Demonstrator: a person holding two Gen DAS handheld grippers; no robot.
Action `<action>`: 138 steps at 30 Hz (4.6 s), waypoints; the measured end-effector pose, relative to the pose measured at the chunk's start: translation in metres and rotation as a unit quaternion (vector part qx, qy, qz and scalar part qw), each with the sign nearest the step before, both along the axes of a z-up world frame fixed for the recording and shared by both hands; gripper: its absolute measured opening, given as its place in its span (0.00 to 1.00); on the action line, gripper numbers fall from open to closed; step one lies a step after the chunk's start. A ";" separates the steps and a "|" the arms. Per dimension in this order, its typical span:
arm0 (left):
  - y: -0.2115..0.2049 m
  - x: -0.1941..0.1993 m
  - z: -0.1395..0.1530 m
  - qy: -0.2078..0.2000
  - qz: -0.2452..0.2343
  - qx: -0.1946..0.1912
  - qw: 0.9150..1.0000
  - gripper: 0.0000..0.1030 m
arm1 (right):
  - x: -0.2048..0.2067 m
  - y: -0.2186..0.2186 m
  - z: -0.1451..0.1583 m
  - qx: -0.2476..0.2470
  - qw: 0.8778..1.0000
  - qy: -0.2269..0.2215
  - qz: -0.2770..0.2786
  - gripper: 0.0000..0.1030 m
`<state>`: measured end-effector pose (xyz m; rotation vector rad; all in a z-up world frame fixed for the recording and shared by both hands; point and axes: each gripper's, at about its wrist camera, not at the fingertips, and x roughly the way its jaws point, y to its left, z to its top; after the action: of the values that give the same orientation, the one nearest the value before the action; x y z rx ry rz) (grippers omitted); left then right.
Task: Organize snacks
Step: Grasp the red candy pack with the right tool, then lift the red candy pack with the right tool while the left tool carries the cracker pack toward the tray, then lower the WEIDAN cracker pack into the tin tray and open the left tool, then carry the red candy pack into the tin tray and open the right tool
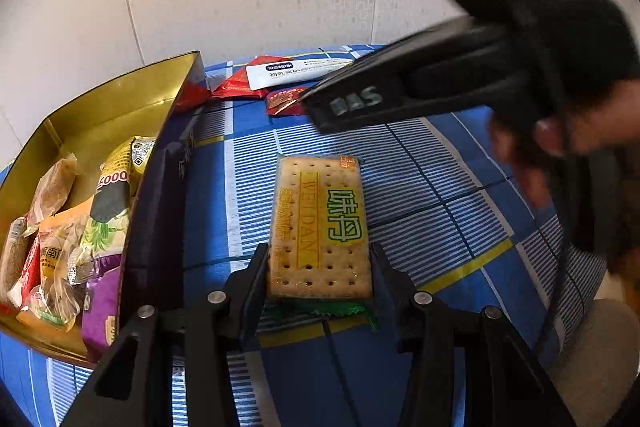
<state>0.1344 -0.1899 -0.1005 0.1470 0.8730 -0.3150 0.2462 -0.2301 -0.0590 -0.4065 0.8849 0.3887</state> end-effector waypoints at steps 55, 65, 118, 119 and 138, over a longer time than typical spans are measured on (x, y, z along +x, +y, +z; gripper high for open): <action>0.025 -0.032 0.050 -0.045 -0.001 -0.039 0.998 0.46 | -0.110 -0.064 -0.004 0.123 0.938 -0.087 -0.313 0.26; 0.067 -0.023 0.062 -0.041 0.036 -0.058 0.997 0.46 | -0.120 -0.054 -0.002 0.132 0.940 -0.102 -0.298 0.26; 0.161 0.061 0.037 0.036 0.117 -0.018 0.992 0.60 | -0.123 -0.020 -0.002 0.180 0.946 -0.081 -0.258 0.26; 0.161 0.058 0.038 0.031 0.117 -0.019 0.993 0.60 | -0.123 -0.017 -0.002 0.184 0.946 -0.077 -0.256 0.26; 0.183 0.003 0.045 0.012 0.116 -0.037 0.992 0.60 | -0.121 0.073 0.022 0.226 0.960 -0.039 -0.158 0.26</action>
<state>0.1378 -0.0069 -0.0559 -0.0282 0.8909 -0.1322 0.1249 -0.1570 -0.0365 0.1412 0.7422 0.2654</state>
